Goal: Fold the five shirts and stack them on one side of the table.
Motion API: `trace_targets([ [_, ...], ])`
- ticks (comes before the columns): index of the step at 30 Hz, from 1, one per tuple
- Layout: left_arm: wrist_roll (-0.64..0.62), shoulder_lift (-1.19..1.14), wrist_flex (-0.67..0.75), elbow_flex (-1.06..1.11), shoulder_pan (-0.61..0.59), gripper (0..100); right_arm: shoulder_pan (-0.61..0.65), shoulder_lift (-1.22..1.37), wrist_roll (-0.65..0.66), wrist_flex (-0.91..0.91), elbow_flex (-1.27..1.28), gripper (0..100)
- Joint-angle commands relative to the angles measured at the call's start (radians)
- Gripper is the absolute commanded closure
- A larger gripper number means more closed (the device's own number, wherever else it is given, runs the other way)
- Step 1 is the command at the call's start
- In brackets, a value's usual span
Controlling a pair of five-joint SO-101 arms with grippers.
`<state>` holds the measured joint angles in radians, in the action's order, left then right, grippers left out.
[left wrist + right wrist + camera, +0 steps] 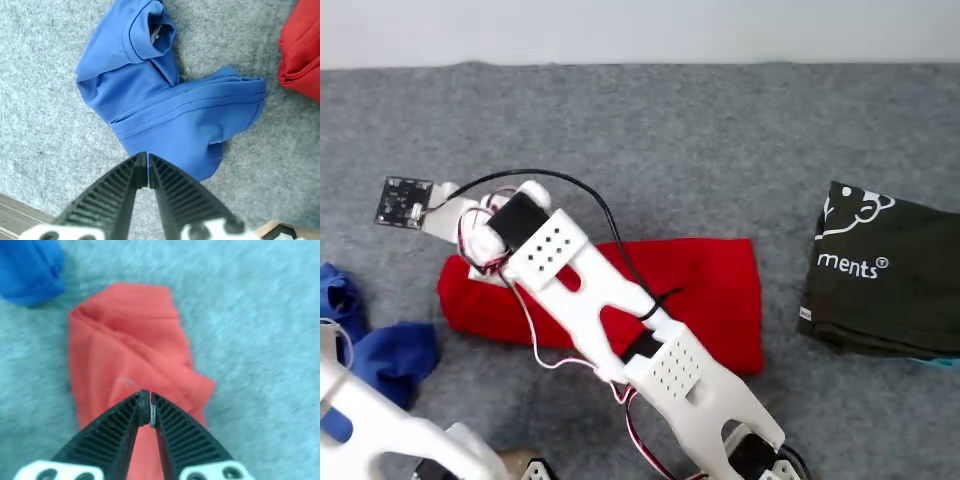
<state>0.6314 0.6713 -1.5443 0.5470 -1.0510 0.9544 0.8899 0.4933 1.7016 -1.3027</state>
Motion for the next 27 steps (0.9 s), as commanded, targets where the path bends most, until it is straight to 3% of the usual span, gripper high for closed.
trace_targets([
  [1,0.005,0.025,0.011,-0.015,0.002,98,0.013,0.019,-0.052,0.042,-0.026,98.8],
  [8,0.005,0.023,0.011,-0.015,0.003,98,-0.113,0.208,-0.052,-0.019,0.000,98.8],
  [13,0.006,0.026,0.011,-0.015,0.002,98,-0.209,0.242,0.035,-0.082,-0.066,98.8],
  [19,0.006,0.026,0.012,-0.015,0.006,98,-0.166,0.243,0.038,-0.065,-0.255,98.8],
  [27,0.006,0.029,0.012,-0.015,0.003,98,-0.056,0.294,0.037,-0.013,-0.256,98.8],
])
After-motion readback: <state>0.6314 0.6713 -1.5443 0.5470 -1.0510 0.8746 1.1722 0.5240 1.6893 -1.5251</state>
